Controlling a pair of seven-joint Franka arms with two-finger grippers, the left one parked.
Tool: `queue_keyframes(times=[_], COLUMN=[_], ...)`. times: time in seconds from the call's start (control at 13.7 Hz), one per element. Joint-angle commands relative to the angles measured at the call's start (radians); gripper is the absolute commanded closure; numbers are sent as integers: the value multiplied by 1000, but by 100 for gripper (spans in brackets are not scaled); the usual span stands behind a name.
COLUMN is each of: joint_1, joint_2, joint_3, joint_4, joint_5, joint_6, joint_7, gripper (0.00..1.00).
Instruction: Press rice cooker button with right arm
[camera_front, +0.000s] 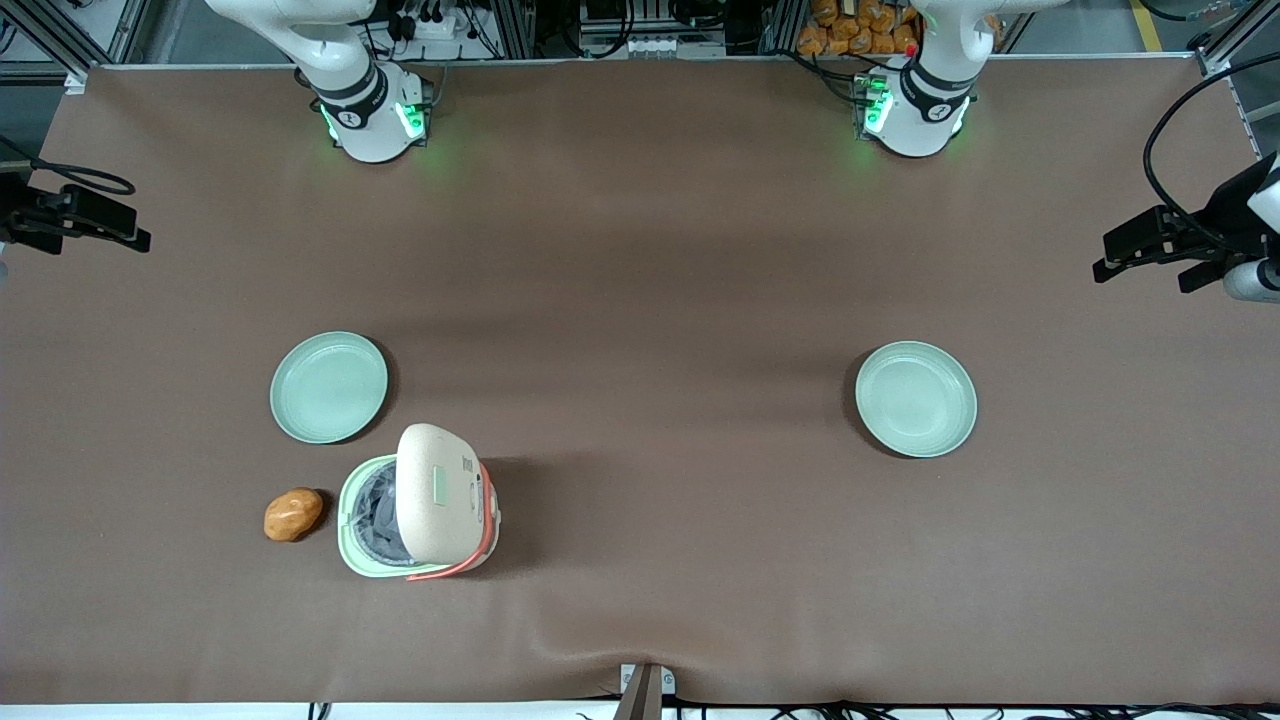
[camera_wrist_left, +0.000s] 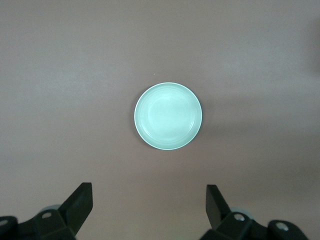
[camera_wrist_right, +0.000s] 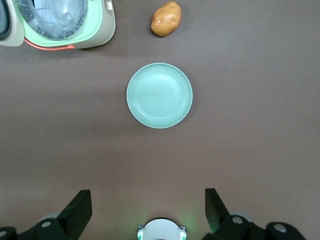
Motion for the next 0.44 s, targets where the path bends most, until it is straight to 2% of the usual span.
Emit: queue_keyframes(times=[0.0, 0.36], joint_1=[6, 13], joint_2=[-29, -30], joint_3=[5, 5], joint_4=[-21, -21], joint_5=[-14, -15], joint_6=[-5, -5], joint_7=[19, 20], gripper=[0, 0])
